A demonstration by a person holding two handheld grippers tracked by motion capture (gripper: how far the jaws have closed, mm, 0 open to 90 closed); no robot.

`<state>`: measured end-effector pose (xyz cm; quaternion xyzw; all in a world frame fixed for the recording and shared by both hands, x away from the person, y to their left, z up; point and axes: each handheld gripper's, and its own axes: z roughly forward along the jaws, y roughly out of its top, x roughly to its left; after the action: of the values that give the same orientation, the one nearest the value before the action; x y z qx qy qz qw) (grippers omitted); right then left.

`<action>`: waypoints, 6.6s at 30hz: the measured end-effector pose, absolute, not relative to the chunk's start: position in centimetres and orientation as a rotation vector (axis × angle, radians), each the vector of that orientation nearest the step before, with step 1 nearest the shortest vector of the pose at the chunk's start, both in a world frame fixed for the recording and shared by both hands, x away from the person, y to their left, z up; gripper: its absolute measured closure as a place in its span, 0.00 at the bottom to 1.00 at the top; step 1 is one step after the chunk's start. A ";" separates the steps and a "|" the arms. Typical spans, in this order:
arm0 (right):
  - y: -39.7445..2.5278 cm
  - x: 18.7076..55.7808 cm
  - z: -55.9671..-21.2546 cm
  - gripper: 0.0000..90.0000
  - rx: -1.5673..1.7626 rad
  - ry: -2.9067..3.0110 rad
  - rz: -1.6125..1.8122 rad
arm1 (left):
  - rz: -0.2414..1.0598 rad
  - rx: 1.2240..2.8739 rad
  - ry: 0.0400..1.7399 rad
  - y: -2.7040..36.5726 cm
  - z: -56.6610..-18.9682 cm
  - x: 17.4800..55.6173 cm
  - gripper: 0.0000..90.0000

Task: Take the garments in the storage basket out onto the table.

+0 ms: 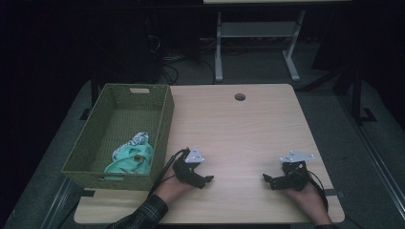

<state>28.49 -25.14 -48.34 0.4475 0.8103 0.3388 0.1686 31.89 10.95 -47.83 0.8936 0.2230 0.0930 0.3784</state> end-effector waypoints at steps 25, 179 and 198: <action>-25.2 28.5 -48.3 0.00 1.275 2.301 0.966 | 0.209 2.315 0.626 11.2 -46.7 32.6 0.14; -25.1 28.3 -48.4 0.00 1.281 2.296 0.960 | 0.155 2.280 0.602 13.5 -36.2 34.7 0.16; -25.1 28.3 -48.4 0.00 1.281 2.296 0.960 | 0.174 2.251 0.667 16.0 -35.1 35.0 0.17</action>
<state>28.30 -25.13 -48.35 0.4509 0.8083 0.3379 0.1705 35.01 16.02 -35.08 0.8831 0.2617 0.0684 0.3835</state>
